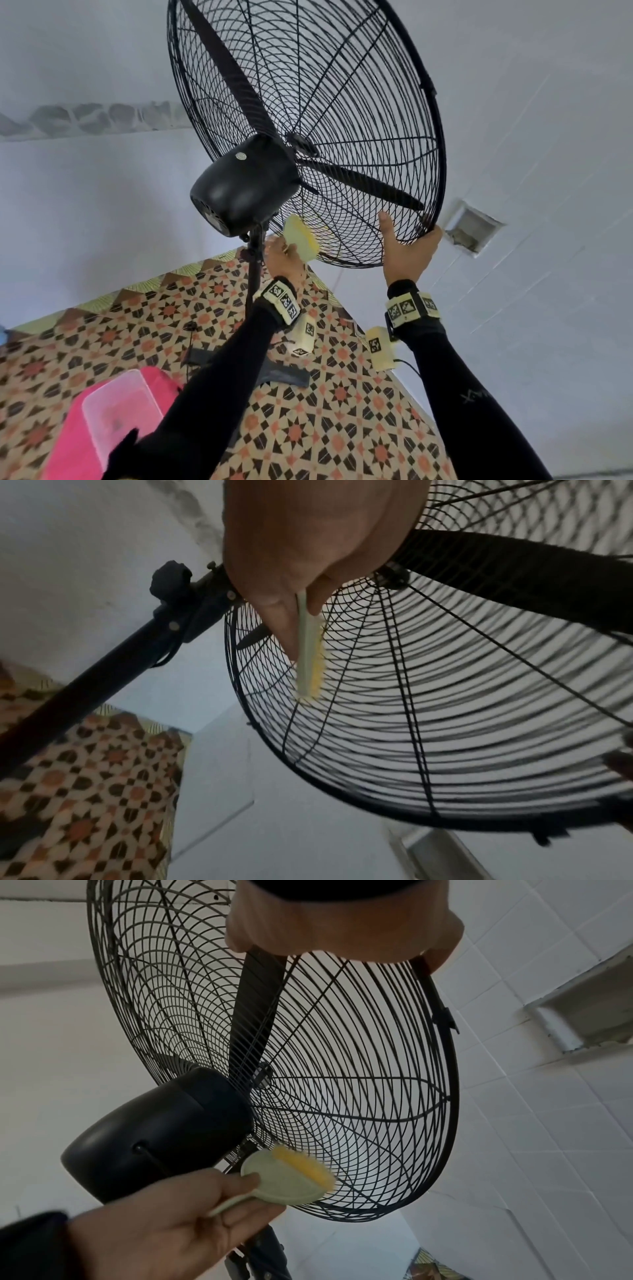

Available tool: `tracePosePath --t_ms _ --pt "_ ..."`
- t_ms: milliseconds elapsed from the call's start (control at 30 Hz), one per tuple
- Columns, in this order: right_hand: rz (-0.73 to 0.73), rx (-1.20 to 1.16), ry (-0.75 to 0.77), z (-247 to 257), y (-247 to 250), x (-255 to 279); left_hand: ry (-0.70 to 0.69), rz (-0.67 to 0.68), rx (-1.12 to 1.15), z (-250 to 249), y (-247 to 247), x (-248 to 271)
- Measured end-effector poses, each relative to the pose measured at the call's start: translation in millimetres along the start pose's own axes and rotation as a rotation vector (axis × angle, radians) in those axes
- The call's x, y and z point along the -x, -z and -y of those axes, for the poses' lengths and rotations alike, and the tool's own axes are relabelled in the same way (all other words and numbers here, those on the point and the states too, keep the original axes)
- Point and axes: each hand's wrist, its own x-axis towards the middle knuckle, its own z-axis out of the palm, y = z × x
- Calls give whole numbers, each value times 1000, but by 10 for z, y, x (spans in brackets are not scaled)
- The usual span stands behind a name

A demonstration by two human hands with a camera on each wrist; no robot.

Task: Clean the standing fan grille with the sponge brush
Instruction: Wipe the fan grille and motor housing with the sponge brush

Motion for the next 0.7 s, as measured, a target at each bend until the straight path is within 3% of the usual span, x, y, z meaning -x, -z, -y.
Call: tracePosePath --t_ms 67,200,400,567,700 --pt "15 3 3 -4 41 -23 -59 -26 -114 -21 -44 -136" --pt "12 -14 -3 -6 33 -28 -286 88 -140 -82 -15 234" --pt "6 3 -11 23 -15 15 -179 -21 -97 -198 159 53" --pt "-5 -18 -51 22 22 18 -246 168 -5 -111 233 40" --pt "27 4 -34 58 25 20 -156 26 10 -87 330 -135"
